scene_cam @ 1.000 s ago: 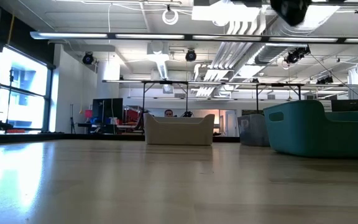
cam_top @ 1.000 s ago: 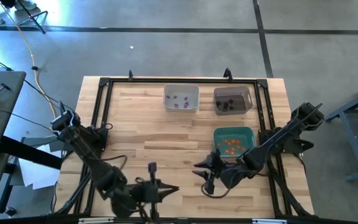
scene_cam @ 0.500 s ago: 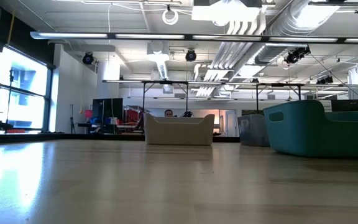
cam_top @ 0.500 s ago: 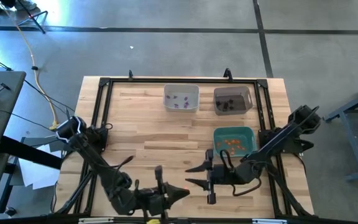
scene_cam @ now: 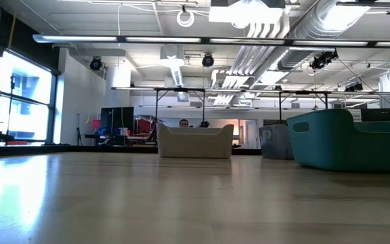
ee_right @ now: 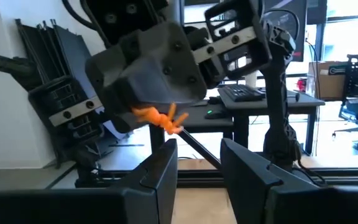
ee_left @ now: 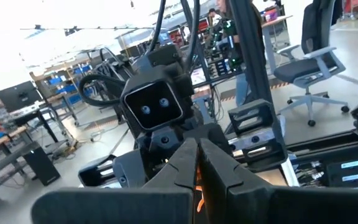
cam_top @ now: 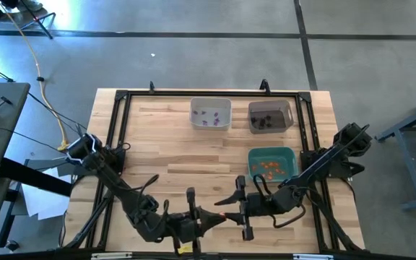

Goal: Sort Halloween decoration
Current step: Put the orange spider toy into the green bin

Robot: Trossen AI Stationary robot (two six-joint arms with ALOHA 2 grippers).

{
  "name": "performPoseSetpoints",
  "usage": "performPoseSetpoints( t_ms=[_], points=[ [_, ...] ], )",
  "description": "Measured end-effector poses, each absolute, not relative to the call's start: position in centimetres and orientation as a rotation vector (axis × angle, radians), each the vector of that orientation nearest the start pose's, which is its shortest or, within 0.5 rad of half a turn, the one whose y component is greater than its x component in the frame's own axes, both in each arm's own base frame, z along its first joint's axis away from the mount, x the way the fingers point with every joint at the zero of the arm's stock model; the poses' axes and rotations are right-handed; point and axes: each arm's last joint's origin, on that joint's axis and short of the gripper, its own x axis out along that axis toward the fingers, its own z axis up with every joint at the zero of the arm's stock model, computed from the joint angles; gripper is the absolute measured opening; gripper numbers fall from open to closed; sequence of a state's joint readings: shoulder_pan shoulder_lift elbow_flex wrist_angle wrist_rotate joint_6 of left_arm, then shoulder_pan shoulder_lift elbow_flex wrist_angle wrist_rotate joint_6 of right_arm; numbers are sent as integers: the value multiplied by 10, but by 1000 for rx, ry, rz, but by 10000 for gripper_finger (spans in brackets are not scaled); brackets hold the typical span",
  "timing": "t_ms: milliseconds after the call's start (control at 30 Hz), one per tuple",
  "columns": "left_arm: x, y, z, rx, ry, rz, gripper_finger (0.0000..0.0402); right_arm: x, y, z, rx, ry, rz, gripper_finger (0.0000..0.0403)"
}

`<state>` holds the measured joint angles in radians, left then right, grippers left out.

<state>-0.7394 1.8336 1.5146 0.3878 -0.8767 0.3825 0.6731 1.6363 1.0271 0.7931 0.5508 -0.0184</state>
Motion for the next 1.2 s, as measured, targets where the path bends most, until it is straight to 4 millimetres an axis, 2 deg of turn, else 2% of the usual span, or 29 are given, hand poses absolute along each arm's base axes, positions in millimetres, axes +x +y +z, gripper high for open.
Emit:
performPoseSetpoints(
  t_ms=[600, 700, 867, 1200],
  points=[
    [338, -264, 337, 273, 20, 148, 0, 293, 215, 295, 51, -177, 125, 115],
    [338, -264, 336, 275, 23, 148, 0, 293, 215, 295, 51, -176, 125, 94],
    [337, -265, 334, 265, 35, 144, 0, 293, 215, 293, 39, -162, 125, 13],
    [336, -266, 333, 238, 42, 140, 1, 293, 215, 292, 52, -154, 126, 2]
  ],
)
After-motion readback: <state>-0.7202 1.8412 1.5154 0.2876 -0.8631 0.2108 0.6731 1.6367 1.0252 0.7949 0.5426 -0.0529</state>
